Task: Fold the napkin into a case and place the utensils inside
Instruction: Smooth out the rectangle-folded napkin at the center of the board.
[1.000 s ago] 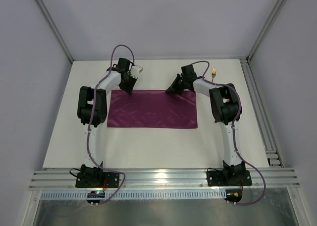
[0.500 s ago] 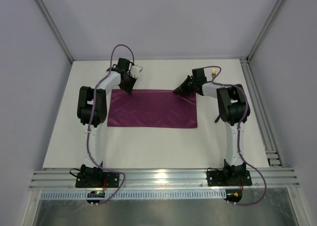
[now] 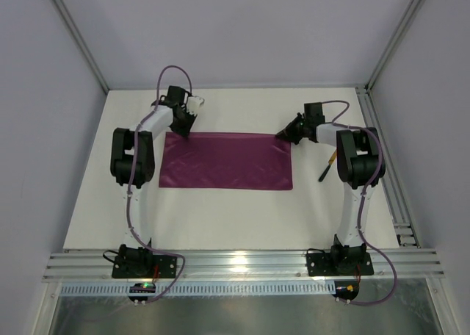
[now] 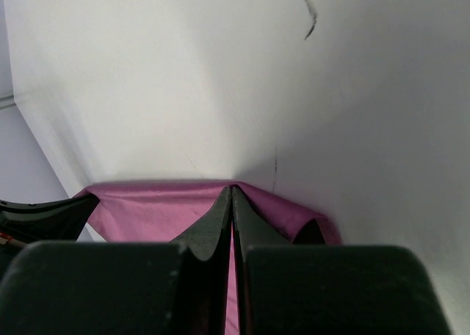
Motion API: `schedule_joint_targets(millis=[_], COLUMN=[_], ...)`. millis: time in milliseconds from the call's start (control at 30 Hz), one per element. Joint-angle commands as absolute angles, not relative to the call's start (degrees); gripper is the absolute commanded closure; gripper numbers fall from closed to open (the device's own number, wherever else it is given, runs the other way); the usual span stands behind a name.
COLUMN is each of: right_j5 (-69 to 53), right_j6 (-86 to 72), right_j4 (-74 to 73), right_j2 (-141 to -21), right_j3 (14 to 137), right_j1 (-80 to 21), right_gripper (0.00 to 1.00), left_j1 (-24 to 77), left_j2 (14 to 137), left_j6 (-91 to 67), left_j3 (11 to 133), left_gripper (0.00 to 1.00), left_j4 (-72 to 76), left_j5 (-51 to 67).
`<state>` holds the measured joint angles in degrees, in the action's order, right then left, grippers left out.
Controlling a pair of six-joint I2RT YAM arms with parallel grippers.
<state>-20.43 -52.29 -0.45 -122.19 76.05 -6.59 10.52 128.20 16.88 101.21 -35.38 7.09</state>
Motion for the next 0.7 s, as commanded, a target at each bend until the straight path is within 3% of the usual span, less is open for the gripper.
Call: schedule_joint_targets(millis=[0,667], right_j5=[-17.23,-16.79], right_j6=[-49.31,-45.88], right_j4=[-3.78,-5.89], right_j2=[-120.15,-120.85], right_j3=[74.27,75.41], right_j1=[-4.92,-3.43], right_gripper=[0.96,0.96], left_j1=[8.62,0.88], left_j2=[125.60,126.82], left_j6=[17.84,18.54], left_j3=[100.11,100.11], left_gripper=[0.87,0.87], left_j4=[-35.68,-33.49], left_j5=[5.54,3.34])
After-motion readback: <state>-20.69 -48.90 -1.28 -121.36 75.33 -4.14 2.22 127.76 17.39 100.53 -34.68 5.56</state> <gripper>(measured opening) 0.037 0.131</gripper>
